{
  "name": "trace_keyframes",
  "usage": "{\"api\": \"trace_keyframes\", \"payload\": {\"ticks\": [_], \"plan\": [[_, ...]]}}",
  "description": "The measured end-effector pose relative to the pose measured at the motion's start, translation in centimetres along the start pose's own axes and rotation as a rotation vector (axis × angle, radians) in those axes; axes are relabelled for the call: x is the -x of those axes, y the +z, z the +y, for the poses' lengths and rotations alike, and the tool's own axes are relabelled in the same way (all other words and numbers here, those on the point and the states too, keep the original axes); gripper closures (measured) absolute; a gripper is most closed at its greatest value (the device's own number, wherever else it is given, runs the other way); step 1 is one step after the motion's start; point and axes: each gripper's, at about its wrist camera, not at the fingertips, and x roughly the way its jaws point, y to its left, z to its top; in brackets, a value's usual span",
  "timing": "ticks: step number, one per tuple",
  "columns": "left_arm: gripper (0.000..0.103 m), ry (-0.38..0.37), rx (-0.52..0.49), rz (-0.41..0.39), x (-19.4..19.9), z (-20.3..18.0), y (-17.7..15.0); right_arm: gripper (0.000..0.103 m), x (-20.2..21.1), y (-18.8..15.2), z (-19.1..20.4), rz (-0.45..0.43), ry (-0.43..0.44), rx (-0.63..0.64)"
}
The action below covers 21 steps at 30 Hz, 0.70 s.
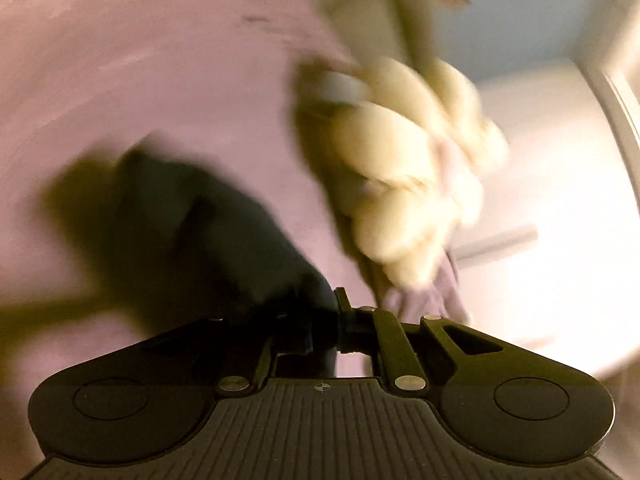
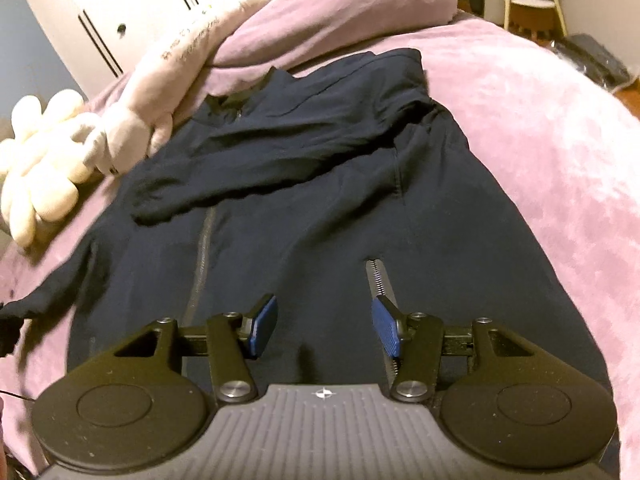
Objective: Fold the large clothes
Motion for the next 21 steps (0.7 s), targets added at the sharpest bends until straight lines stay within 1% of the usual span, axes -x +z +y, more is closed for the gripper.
{"api": "trace_keyframes", "payload": {"ticks": [2,3,4,5,6,7,8,9,10,11,12,14,15,16,18,21], "plan": [[0.092,-0.069,-0.15,0.052,0.0,-5.1,-2.1,0.05,0.2,-0.1,-0.2,-0.009,0.004,-0.009],[0.091,-0.113,-0.204,0.086,-0.1,-7.4,-3.5,0.05,0.2,-0.1,-0.4,-0.01,0.011,-0.018],[0.091,-0.177,-0.272,0.143,-0.2,-10.2,-5.7,0.05,0.3,-0.1,-0.4,-0.012,0.017,-0.027],[0.091,-0.228,-0.333,0.184,-0.2,-12.3,-7.8,0.05,0.4,-0.1,-0.5,-0.015,0.024,-0.039],[0.091,-0.281,-0.419,0.232,-0.2,-15.0,-10.7,0.05,0.5,-0.1,-0.5,-0.019,0.033,-0.046],[0.091,-0.314,-0.489,0.281,-0.2,-17.0,-13.6,0.05,0.7,-0.1,-0.5,-0.025,0.044,-0.05],[0.082,-0.347,-0.547,0.338,-0.4,-18.6,-16.5,0.05,1.0,-0.1,-0.5,-0.033,0.05,-0.05],[0.059,-0.384,-0.592,0.414,-0.6,-19.8,-19.9,0.05,1.3,-0.1,-0.7,-0.041,0.055,-0.051],[0.046,-0.405,-0.626,0.495,-0.9,-20.4,-22.9,0.05,1.4,-0.2,-0.9,-0.045,0.062,-0.056],[0.032,-0.41,-0.65,0.56,-1.1,-20.6,-25.6,0.05,1.5,-0.2,-1.2,-0.045,0.071,-0.066],[0.029,-0.395,-0.675,0.602,-1.1,-20.4,-27.7,0.05,1.5,-0.2,-1.7,-0.042,0.079,-0.081],[0.029,-0.343,-0.727,0.67,-1.2,-19.3,-31.2,0.05,1.1,-0.2,-2.5,-0.028,0.09,-0.115],[0.029,-0.305,-0.732,0.696,-1.2,-18.3,-32.2,0.05,0.7,-0.2,-2.8,-0.019,0.098,-0.126],[0.029,-0.265,-0.739,0.705,-1.2,-17.4,-32.7,0.05,0.2,-0.1,-3.0,-0.007,0.107,-0.134],[0.029,-0.166,-0.791,0.682,-0.8,-15.4,-32.9,0.05,-0.9,0.3,-2.8,0.011,0.128,-0.137],[0.027,-0.039,-0.862,0.594,-0.3,-13.4,-31.3,0.05,-2.9,1.4,-1.1,0.021,0.204,-0.135]]}}
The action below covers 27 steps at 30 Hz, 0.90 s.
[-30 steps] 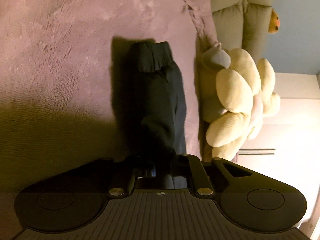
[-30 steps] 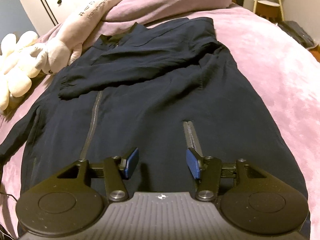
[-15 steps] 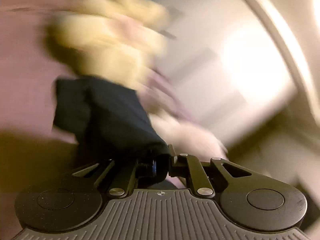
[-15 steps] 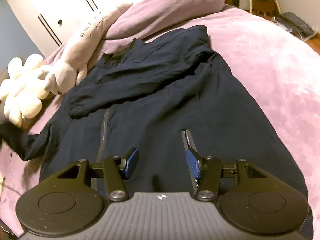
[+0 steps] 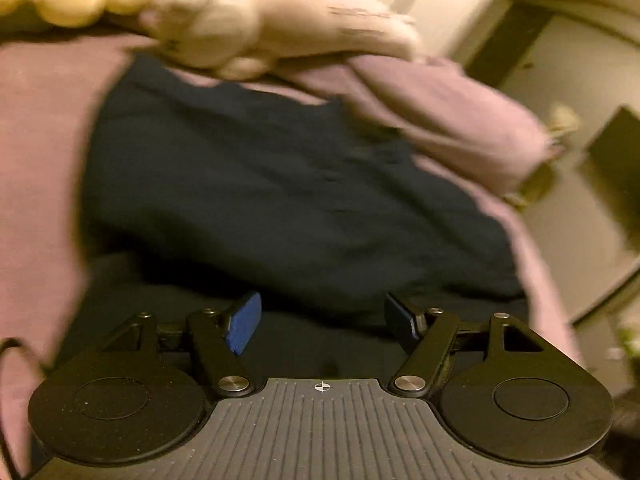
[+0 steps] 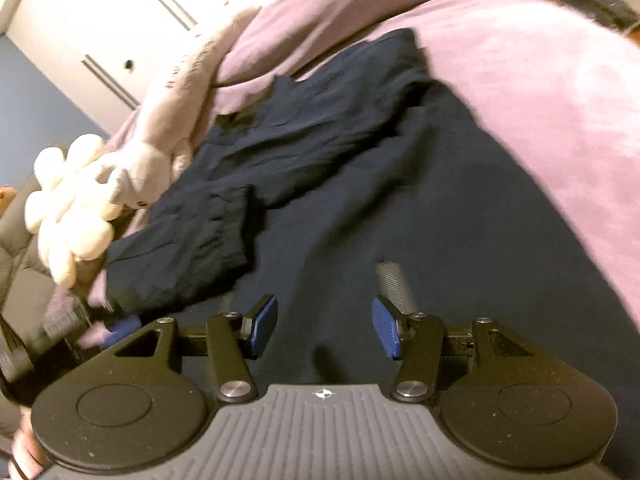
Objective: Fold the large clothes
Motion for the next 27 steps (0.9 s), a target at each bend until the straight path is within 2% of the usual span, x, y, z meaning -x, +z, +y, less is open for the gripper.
{"api": "trace_keyframes", "payload": {"ticks": [3,5,7,10,16,18,20,22,25,27], "plan": [[0.025,0.098,0.043,-0.028,1.1,2.3,-0.5,0.05,-3.0,0.8,1.8,0.026,0.14,-0.06],[0.025,0.126,0.09,-0.038,1.4,4.0,-0.3,0.05,-5.6,0.8,2.6,0.068,0.226,-0.145],[0.026,0.118,0.137,-0.052,1.4,5.3,-0.1,0.05,-8.0,0.4,3.2,0.11,0.288,-0.228],[0.026,0.101,0.156,-0.073,1.2,5.8,0.1,0.052,-11.0,-0.2,3.7,0.146,0.289,-0.303],[0.026,0.129,0.087,-0.098,2.5,5.1,-1.4,0.062,-13.6,-0.5,2.8,0.111,0.278,-0.448],[0.026,0.141,0.065,-0.1,2.3,5.0,-1.6,0.08,-14.3,-0.4,2.7,0.107,0.267,-0.474],[0.026,0.152,0.041,-0.104,2.2,4.8,-1.8,0.086,-14.4,0.3,3.3,0.1,0.227,-0.417],[0.026,0.164,0.02,-0.105,1.6,4.4,-1.6,0.088,-12.9,1.5,5.9,0.042,0.149,-0.215],[0.026,0.197,-0.016,-0.107,1.3,3.9,-1.2,0.089,-8.3,3.5,10.7,-0.163,0.105,0.143],[0.026,0.218,-0.024,-0.109,0.7,3.5,-0.4,0.089,-5.6,5.2,12.4,-0.283,0.107,0.267]]}}
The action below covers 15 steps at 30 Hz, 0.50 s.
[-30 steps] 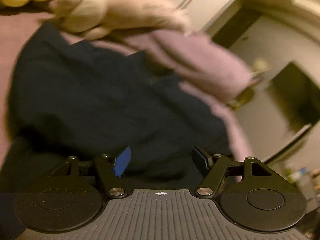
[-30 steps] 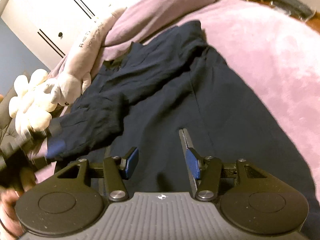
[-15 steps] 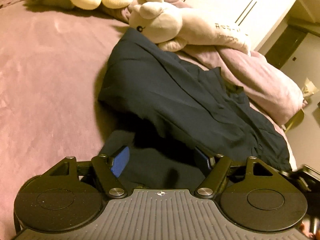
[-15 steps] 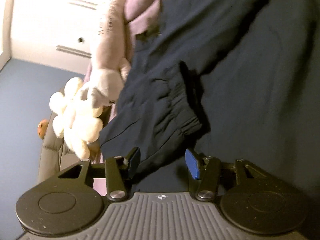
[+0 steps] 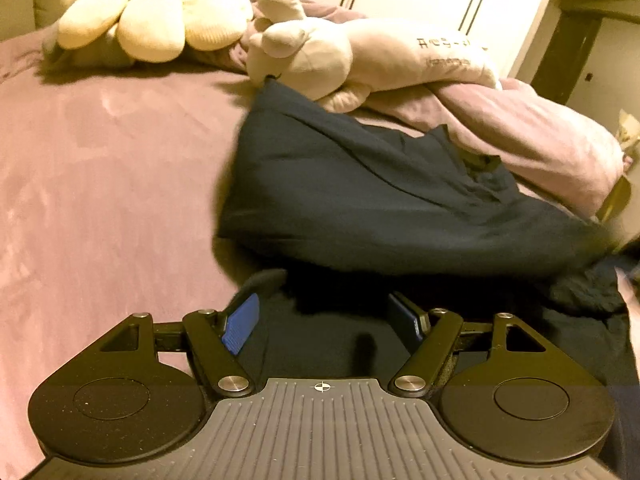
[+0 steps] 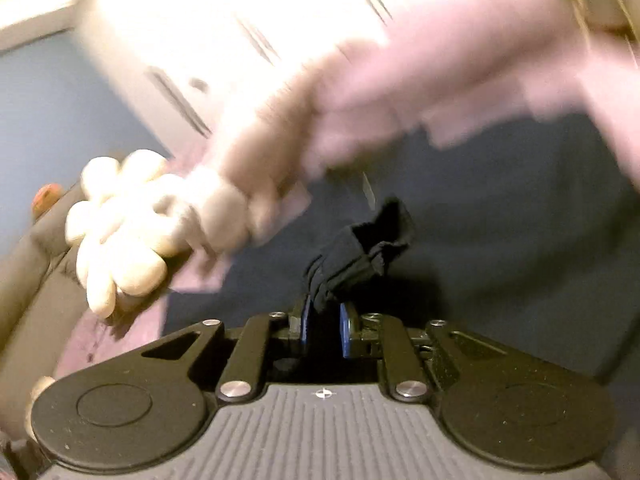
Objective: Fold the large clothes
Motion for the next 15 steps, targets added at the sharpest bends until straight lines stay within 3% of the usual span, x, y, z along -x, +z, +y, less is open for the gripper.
{"api": "trace_keyframes", "payload": {"ticks": [3,6,9,13,15], "plan": [[0.025,0.057,-0.011,0.006,-1.2,-1.2,1.3,0.089,1.5,3.2,-0.5,-0.12,-0.074,0.122],[0.025,0.147,-0.015,0.035,-3.1,-2.0,2.3,0.089,1.3,4.9,-3.6,-0.145,-0.191,0.135],[0.025,0.18,0.023,0.08,-4.5,-1.5,2.7,0.089,0.2,4.7,-8.1,-0.081,-0.295,0.073],[0.024,0.154,0.032,0.095,-4.9,-1.0,2.5,0.088,-1.3,2.8,-13.5,0.058,-0.326,-0.093],[0.022,0.16,0.015,0.088,-4.9,-0.9,2.4,0.087,-2.1,1.7,-14.1,0.092,-0.338,-0.093]]}}
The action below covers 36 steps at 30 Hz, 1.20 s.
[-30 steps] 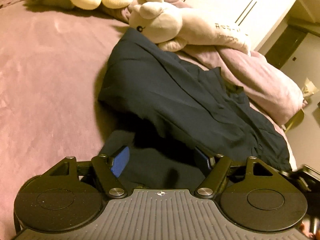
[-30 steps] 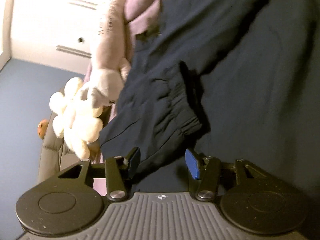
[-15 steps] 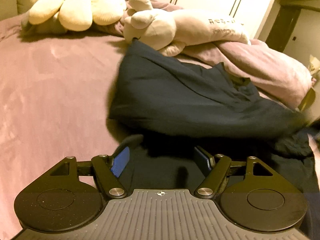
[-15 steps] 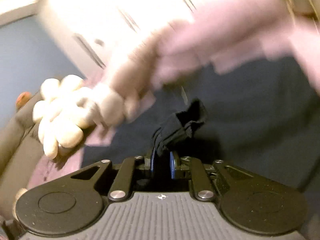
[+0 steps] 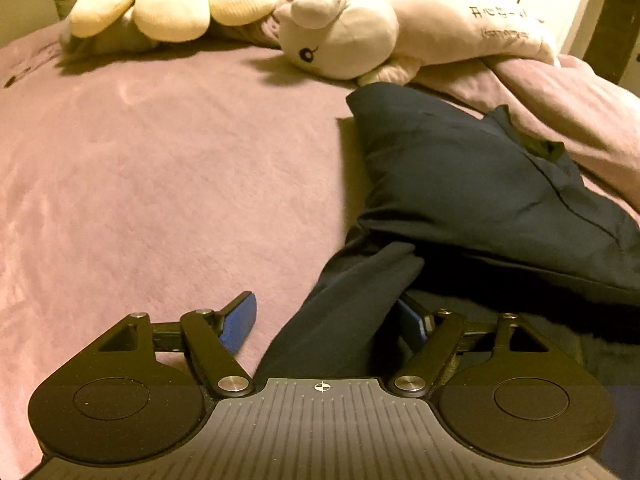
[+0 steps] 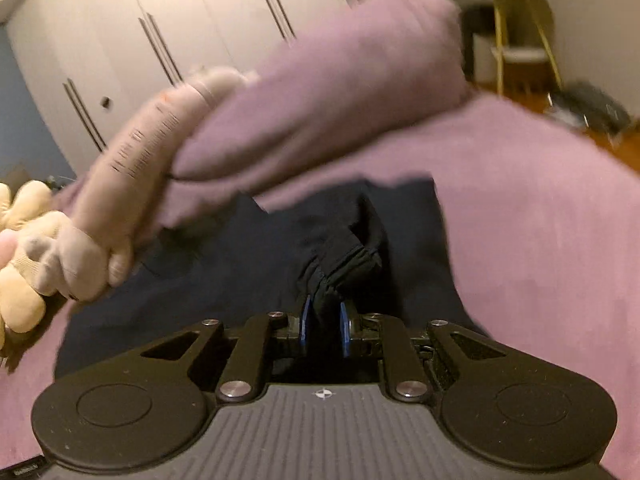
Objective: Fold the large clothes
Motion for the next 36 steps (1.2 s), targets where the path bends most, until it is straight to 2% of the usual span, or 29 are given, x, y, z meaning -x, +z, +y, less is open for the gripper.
{"api": "trace_keyframes", "payload": {"ticks": [4,6,13,16,18,20,21,23,25,28,31,34,35,36], "plan": [[0.022,-0.006,0.028,-0.015,0.3,0.6,0.1,0.085,-0.2,-0.6,-0.2,-0.014,0.004,0.025],[0.021,-0.016,0.058,-0.006,0.2,1.2,0.3,0.079,0.0,-0.6,-0.7,-0.012,0.009,0.014],[0.021,-0.008,0.173,0.004,0.0,2.6,1.0,0.081,-0.4,0.0,0.6,-0.024,0.075,0.001],[0.021,-0.027,0.206,0.012,-0.1,3.4,1.1,0.08,-1.2,-0.2,0.9,0.031,0.05,0.029],[0.022,-0.043,0.209,0.031,0.0,3.7,1.3,0.072,-0.6,-0.3,0.3,0.048,0.027,0.01],[0.027,-0.086,0.182,0.081,0.9,3.4,1.5,0.07,0.9,-0.3,0.1,0.028,-0.053,0.016],[0.027,-0.134,0.162,0.09,1.8,3.2,1.7,0.07,1.7,-0.3,0.1,0.0,-0.102,0.029],[0.024,-0.216,0.12,0.027,4.1,2.3,2.0,0.069,3.0,-0.4,0.6,-0.07,-0.138,0.046],[0.019,-0.241,0.049,-0.062,5.9,0.2,2.6,0.069,2.8,-0.4,2.4,-0.076,-0.089,0.098],[0.018,-0.237,-0.032,-0.093,5.3,-3.3,3.6,0.071,0.8,-1.1,7.2,-0.042,0.022,0.236],[0.019,-0.193,-0.062,-0.056,1.7,-6.6,4.3,0.074,-2.1,-2.8,11.7,-0.002,0.108,0.402],[0.021,-0.092,-0.154,0.004,-1.6,-8.8,4.1,0.08,-5.0,-4.3,13.0,0.063,0.077,0.49],[0.02,-0.063,-0.177,0.016,-2.4,-9.2,3.9,0.084,-5.7,-4.7,12.7,0.056,0.034,0.527],[0.019,-0.055,-0.195,0.021,-2.9,-9.4,3.8,0.085,-5.9,-4.7,11.9,0.041,-0.001,0.541]]}}
